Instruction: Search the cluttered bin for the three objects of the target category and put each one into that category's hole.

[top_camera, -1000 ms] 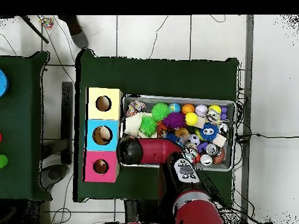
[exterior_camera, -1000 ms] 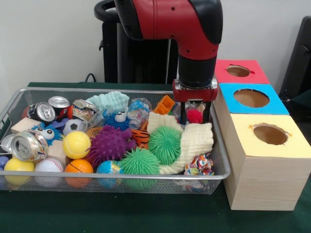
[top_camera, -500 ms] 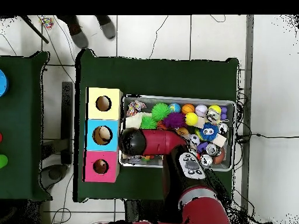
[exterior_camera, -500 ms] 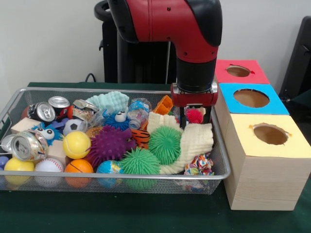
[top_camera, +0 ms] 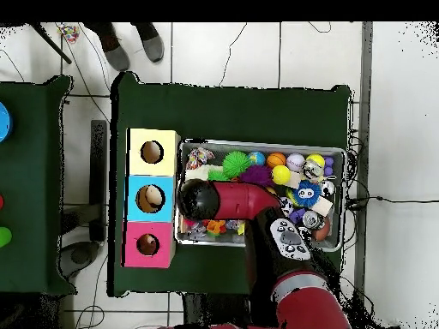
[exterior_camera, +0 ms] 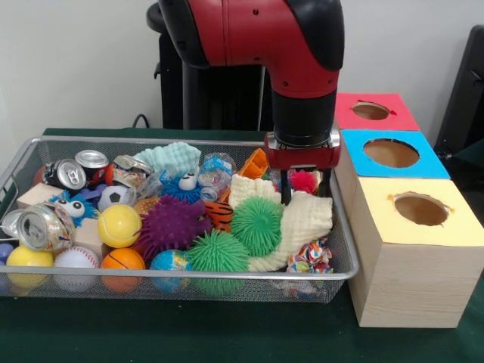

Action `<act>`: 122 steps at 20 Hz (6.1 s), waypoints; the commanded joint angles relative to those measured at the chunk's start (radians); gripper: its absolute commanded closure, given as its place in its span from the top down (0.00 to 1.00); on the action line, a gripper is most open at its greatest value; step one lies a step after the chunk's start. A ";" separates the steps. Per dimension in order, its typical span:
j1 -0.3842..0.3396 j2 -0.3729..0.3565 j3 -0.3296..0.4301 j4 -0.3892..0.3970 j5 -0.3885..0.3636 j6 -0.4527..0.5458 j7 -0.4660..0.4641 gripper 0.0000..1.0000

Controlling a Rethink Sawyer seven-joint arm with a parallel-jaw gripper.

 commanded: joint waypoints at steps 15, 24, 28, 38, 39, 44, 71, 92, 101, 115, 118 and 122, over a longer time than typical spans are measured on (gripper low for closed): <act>-0.132 -0.004 0.147 -0.030 -0.028 0.104 -0.064 1.00; -0.177 -0.033 0.168 0.002 -0.050 0.118 -0.084 1.00; -0.184 -0.028 0.165 0.004 -0.067 0.104 -0.081 1.00; -0.171 -0.035 0.160 0.045 -0.085 0.055 -0.033 1.00; -0.170 -0.034 0.160 0.046 -0.087 0.053 -0.030 1.00; -0.169 -0.028 0.164 0.045 -0.095 0.045 -0.024 1.00; -0.335 -0.028 0.238 0.084 -0.212 0.072 -0.127 1.00; -0.239 0.033 0.191 0.107 -0.237 -0.044 0.056 1.00; -0.295 0.002 0.233 0.108 -0.224 0.032 -0.019 1.00; -0.313 -0.010 0.243 0.057 -0.222 0.108 -0.056 1.00; -0.304 -0.015 0.241 0.047 -0.216 0.120 -0.049 1.00; -0.290 -0.046 0.246 0.075 -0.192 0.133 -0.018 1.00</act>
